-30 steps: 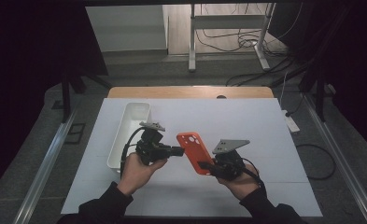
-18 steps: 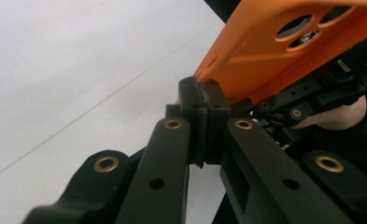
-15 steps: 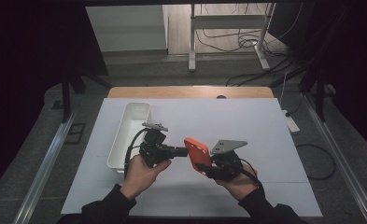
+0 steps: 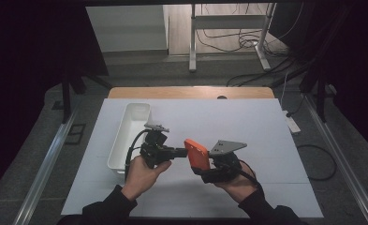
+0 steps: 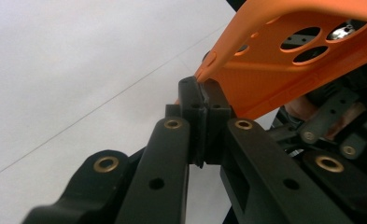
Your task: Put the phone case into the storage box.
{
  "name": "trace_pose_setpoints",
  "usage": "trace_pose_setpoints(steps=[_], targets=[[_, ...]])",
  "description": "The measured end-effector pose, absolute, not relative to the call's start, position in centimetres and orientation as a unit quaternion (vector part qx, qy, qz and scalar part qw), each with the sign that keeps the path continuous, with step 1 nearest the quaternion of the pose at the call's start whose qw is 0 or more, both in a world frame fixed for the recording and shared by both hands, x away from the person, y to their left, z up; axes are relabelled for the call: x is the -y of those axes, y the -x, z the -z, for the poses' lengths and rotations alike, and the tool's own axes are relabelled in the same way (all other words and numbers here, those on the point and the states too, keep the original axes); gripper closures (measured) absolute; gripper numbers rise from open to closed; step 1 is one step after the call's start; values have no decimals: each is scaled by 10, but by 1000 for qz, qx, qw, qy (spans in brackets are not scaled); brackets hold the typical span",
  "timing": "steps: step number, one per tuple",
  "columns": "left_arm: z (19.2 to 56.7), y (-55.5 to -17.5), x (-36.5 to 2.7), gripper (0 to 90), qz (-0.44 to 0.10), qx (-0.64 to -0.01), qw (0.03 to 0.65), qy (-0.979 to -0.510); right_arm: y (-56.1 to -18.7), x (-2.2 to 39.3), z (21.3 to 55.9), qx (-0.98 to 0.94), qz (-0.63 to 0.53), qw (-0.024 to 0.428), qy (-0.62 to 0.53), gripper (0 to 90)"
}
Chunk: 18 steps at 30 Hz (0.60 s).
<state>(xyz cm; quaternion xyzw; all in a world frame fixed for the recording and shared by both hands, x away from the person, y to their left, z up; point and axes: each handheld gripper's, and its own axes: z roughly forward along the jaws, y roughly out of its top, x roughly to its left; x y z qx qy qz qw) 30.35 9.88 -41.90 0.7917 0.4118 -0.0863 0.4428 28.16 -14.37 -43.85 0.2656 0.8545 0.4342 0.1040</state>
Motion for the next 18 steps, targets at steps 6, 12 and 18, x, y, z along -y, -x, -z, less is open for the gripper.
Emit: trace_pose_setpoints(steps=[6, 12, 18], targets=[[420, -306, -104, 894, 75, -417, 439, -792, -281, 146, 439, -854, -430, 105, -274, 161], [418, -309, -112, 894, 68, -421, 439, -791, -280, 148, 442, -860, -414, 103, -280, 100], [417, -311, -119, 894, 62, -424, 437, -791, -279, 154, 443, -860, -409, 96, -291, 69]])
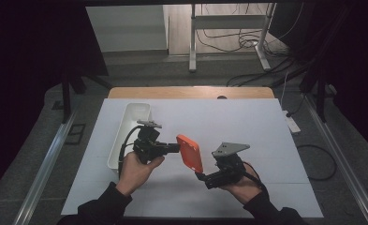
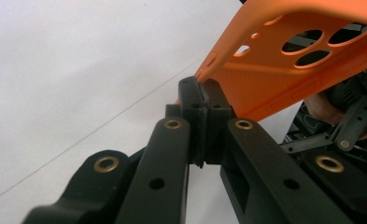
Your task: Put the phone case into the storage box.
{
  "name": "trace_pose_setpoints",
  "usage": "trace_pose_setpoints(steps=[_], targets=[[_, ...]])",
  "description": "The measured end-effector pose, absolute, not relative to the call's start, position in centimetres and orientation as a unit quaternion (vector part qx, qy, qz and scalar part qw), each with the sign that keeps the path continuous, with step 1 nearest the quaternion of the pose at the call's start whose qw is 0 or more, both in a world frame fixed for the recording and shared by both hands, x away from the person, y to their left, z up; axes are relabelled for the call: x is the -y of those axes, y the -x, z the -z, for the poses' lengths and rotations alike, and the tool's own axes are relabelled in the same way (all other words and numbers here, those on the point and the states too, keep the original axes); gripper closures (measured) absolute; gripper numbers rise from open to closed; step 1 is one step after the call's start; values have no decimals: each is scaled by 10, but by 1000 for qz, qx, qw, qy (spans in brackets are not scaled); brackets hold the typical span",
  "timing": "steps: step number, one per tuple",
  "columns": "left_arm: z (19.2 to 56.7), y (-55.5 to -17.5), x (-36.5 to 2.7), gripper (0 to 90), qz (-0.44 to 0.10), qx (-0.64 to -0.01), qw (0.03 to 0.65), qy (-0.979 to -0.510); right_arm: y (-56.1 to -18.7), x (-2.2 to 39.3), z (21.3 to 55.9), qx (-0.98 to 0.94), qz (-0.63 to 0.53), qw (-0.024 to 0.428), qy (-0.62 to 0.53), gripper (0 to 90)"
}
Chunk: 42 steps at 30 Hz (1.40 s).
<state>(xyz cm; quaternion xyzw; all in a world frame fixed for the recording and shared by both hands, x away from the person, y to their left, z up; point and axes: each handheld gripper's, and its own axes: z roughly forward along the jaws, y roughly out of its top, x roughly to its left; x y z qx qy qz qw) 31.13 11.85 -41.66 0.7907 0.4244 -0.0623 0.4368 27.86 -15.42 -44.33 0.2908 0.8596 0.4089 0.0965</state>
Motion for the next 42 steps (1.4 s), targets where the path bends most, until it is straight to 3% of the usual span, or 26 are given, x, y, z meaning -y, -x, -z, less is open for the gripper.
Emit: trace_pose_setpoints(steps=[14, 42], targets=[[416, -321, -134, 894, 59, -434, 434, -787, -275, 170, 445, -862, -394, 99, -303, 6], [413, -340, -158, 894, 61, -442, 432, -784, -262, 203, 444, -853, -383, 122, -333, 0]])
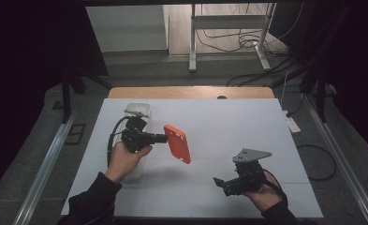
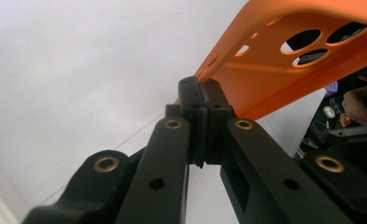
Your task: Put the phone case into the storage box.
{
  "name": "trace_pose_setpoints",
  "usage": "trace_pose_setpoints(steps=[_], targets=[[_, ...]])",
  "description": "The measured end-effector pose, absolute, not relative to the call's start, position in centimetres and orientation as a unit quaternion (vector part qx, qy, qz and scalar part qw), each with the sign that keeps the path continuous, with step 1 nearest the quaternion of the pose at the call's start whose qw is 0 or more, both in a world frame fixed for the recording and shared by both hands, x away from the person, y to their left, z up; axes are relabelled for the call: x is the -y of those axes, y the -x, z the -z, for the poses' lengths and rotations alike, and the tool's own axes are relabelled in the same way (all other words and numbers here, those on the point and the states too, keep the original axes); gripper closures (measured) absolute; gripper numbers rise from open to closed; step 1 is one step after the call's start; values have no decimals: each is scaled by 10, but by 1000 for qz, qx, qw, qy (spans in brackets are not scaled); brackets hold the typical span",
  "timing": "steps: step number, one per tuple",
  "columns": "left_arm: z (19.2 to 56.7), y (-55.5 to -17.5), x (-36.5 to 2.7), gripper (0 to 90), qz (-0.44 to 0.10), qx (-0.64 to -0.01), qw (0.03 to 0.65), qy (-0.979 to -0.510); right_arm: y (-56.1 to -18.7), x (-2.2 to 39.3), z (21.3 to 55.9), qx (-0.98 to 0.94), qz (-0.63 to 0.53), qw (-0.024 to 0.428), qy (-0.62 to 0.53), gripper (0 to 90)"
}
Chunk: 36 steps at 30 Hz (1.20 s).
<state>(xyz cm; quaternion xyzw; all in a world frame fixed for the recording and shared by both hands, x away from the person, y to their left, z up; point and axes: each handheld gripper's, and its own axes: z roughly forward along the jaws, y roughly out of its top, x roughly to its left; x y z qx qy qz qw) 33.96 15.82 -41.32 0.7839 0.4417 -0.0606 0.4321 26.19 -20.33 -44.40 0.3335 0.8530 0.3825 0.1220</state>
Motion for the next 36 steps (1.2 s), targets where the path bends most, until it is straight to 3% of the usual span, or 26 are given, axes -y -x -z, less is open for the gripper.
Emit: trace_pose_setpoints(steps=[36], targets=[[392, -361, -196, 894, 51, -468, 432, -769, -246, 265, 448, -831, -351, 157, -402, 0]])
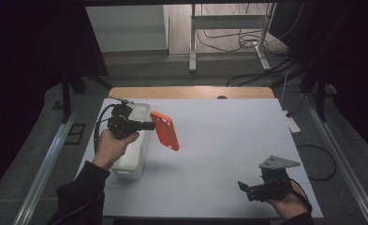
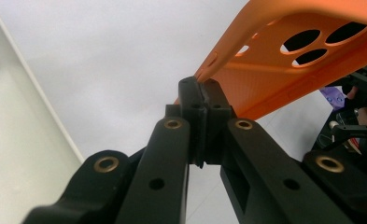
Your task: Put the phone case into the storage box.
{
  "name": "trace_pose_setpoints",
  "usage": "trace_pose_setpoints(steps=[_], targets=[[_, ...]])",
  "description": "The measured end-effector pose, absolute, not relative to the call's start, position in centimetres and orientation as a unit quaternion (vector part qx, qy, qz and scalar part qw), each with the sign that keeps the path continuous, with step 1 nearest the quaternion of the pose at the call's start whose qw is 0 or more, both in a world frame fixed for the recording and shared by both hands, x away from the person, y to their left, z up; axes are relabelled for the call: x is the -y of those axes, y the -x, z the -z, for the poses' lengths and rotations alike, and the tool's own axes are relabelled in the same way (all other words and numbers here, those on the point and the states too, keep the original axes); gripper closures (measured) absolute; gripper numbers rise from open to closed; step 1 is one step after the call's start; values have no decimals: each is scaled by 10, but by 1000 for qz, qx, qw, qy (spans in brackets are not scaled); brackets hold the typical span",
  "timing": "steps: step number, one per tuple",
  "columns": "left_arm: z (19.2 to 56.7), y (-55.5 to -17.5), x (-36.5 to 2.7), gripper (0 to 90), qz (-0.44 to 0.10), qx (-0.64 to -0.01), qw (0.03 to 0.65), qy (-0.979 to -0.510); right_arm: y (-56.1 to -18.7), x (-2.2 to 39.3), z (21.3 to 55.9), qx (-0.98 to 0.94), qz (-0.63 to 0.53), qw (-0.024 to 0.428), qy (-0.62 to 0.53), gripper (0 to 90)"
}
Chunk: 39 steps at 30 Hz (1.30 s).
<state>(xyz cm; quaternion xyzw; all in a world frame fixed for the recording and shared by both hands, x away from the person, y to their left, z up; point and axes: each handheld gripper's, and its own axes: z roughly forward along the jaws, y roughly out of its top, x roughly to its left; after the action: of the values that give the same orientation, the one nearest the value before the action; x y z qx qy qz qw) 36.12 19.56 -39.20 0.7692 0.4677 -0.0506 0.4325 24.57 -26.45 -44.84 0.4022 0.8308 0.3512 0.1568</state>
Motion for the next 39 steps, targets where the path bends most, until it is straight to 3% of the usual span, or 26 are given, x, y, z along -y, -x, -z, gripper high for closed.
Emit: trace_pose_setpoints(steps=[21, 39], targets=[[377, -377, -215, 894, 40, -490, 430, -758, -235, 295, 448, -809, -346, 177, -442, 0], [362, -393, -239, 894, 18, -521, 420, -743, -232, 295, 448, -814, -334, 181, -440, 0]])
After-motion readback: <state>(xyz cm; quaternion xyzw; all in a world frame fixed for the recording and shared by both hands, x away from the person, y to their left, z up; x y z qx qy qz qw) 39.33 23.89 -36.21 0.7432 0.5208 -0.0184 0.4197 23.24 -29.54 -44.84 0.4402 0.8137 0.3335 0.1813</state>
